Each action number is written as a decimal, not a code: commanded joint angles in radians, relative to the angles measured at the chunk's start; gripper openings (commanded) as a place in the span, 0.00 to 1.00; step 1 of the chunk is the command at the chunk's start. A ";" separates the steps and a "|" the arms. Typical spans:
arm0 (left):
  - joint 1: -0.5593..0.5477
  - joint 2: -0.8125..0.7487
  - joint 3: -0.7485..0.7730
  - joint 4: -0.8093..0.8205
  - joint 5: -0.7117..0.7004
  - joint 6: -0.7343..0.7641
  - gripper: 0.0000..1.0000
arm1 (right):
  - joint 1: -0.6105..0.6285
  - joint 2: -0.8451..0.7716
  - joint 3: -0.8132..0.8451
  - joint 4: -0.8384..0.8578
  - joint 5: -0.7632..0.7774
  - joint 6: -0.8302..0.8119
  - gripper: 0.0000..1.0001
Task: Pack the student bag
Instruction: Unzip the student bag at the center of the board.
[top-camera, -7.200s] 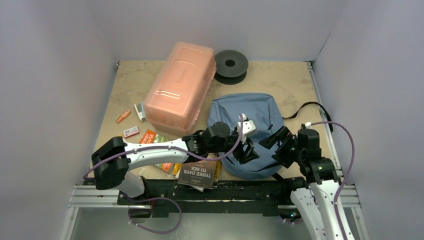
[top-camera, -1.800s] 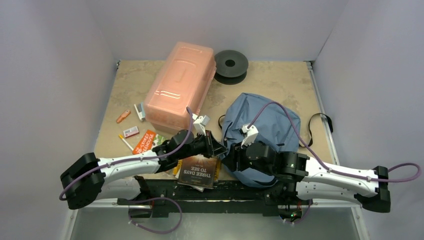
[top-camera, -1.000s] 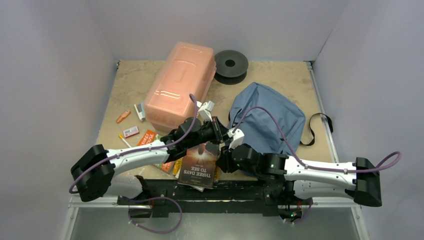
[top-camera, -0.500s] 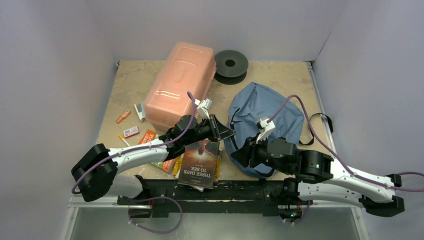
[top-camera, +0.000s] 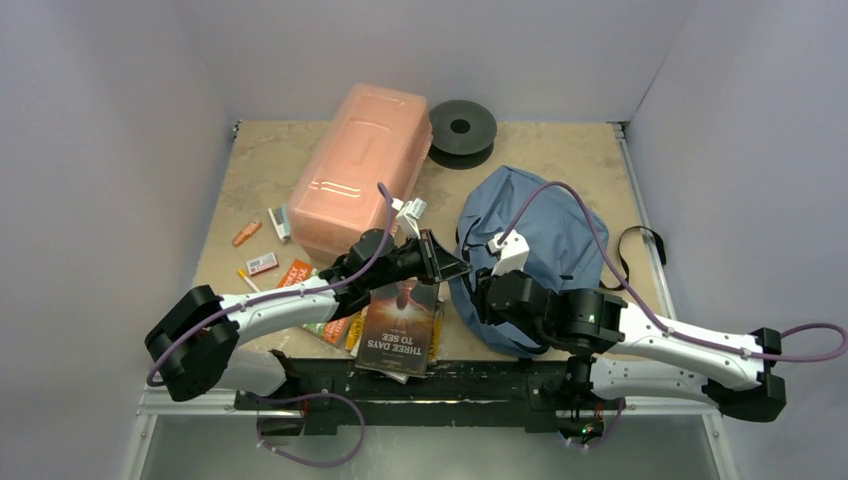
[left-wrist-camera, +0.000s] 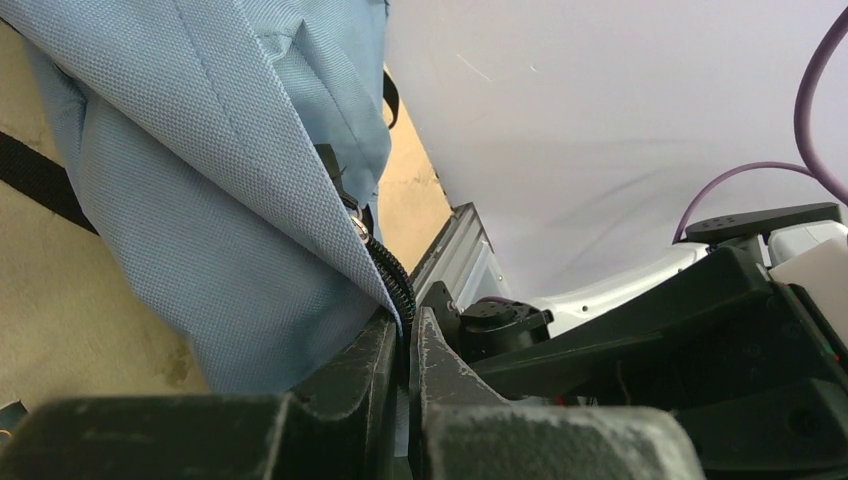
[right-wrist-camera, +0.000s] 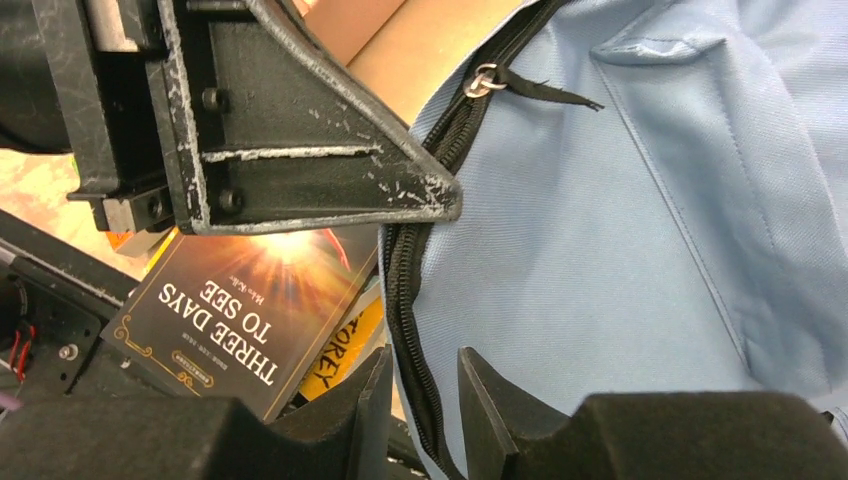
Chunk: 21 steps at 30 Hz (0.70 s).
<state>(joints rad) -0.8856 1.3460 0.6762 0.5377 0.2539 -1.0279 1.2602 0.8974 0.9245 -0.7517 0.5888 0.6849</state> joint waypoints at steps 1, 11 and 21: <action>0.002 -0.030 0.005 0.115 0.030 0.018 0.00 | -0.016 -0.016 -0.015 0.025 0.069 -0.032 0.31; 0.003 -0.033 0.008 0.120 0.050 0.018 0.00 | -0.027 0.049 -0.027 0.077 0.034 -0.057 0.25; 0.018 -0.010 0.021 0.134 0.081 0.019 0.00 | -0.026 0.030 -0.078 0.191 -0.140 -0.089 0.39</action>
<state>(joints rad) -0.8825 1.3460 0.6724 0.5381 0.2928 -1.0260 1.2312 0.9463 0.8829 -0.6579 0.5476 0.5983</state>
